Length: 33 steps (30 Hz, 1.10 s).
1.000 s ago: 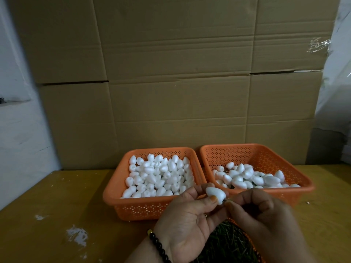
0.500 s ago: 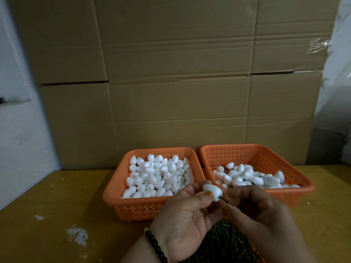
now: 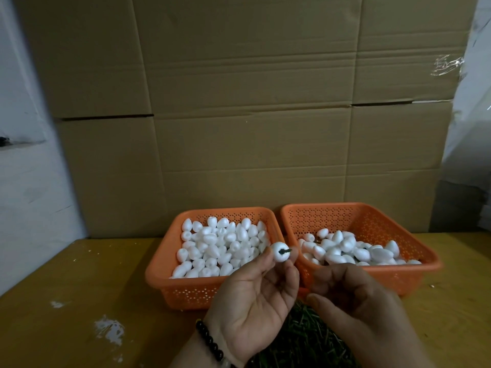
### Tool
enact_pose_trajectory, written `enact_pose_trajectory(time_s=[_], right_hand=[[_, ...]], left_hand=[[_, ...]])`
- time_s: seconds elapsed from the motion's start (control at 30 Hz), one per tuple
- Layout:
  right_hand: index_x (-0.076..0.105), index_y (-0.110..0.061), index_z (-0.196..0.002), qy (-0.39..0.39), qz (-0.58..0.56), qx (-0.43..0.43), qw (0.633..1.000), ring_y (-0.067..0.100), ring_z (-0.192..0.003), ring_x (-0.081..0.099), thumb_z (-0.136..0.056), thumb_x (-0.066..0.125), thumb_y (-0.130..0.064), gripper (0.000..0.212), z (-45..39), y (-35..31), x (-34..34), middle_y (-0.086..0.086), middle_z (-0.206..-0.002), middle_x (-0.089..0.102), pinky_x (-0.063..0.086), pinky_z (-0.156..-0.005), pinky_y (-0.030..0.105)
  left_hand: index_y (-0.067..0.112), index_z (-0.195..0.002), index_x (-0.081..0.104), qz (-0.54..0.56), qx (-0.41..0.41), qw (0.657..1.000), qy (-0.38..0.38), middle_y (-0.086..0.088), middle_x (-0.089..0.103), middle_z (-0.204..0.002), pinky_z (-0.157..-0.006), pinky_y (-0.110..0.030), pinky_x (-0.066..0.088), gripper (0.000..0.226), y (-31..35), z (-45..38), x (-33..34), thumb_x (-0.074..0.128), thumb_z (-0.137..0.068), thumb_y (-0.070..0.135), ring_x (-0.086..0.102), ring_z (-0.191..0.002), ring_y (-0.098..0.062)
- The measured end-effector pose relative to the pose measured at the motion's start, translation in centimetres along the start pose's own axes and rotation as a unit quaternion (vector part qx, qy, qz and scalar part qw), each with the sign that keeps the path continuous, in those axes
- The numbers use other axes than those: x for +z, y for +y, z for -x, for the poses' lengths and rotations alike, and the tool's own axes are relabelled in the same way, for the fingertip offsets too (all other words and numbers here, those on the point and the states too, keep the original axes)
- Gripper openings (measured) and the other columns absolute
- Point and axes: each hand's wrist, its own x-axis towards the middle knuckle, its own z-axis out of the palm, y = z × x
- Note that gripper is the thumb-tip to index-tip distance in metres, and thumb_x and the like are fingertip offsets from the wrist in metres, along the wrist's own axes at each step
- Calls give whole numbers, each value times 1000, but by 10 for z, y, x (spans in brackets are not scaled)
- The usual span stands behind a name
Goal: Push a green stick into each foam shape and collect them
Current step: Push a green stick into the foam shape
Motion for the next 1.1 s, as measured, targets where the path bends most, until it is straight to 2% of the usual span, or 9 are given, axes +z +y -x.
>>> enact_pose_trajectory(time_s=[0.13,0.33,0.47,0.6,0.67,0.77,0.87,1.0,1.1], right_hand=[[67,-41,-93,-11,13,-10,1000,10,-75,71,-67,83,-8,45,1,-1,0,-5,-84,73,59,-69,26],[68,-39,-91,-19,18,-15,1000,10,-73,71,-68,83,-5,44,1,-3,1,-3,-83,73,59,-68,27],[65,-45,-93,-26,13,-7,1000,12,-73,71,-70,82,-7,47,0,-2,2,-4,-83,73,59,-68,30],[64,-45,-94,-19,-1,-6,1000,11,-73,71,-69,82,-7,49,0,-1,2,-5,-83,73,58,-67,27],[62,-46,-93,1,19,-27,999,8,-73,70,-67,84,-7,51,-1,1,2,-10,-86,72,56,-64,19],[61,-40,-96,46,80,-107,990,3,-98,63,-60,87,-5,56,-4,1,-1,-17,-107,61,53,-73,14],[57,-35,-106,57,148,-178,971,0,-114,53,-55,90,-7,67,-6,1,-2,-13,-121,53,52,-82,20],[52,-40,-109,8,169,-212,963,-2,-115,52,-55,90,-6,75,-6,4,1,-15,-117,55,44,-91,15],[53,-43,-103,-7,165,-206,965,-7,-103,56,-58,90,-8,68,-6,6,3,-18,-105,59,43,-83,7]], left_hand=[[-8,-118,61,32,5,999,31,-24,64,-111,-58,-34,60,63,1,-3,0,74,-57,-4,64,-92,-26],[-8,-121,59,70,20,997,37,-22,62,-121,-57,-34,60,54,2,-4,-1,70,-69,-1,63,-99,-27],[-7,-106,65,7,62,996,60,-22,69,-92,-53,-33,59,37,0,-5,-1,70,-72,5,70,-72,-26],[0,-95,65,-114,129,982,77,-16,69,-81,-55,-29,57,26,-3,-6,-3,70,-70,7,69,-66,-19],[5,-90,65,-178,153,969,74,-15,69,-81,-58,-28,56,24,-5,-6,-4,71,-66,4,68,-68,-19],[15,-79,72,-300,194,930,84,-7,71,-85,-64,-27,54,24,-8,-5,-7,69,-71,-8,68,-76,-17],[24,-80,74,-432,222,870,82,2,73,-88,-73,-25,52,36,-12,-3,-8,68,-75,-11,65,-82,-12],[25,-98,68,-515,219,827,56,3,73,-95,-75,-23,53,42,-15,-2,-8,75,-63,2,67,-87,-7],[28,-107,59,-544,201,814,41,3,73,-97,-73,-22,51,51,-17,-2,-9,73,-61,11,68,-90,-8]])
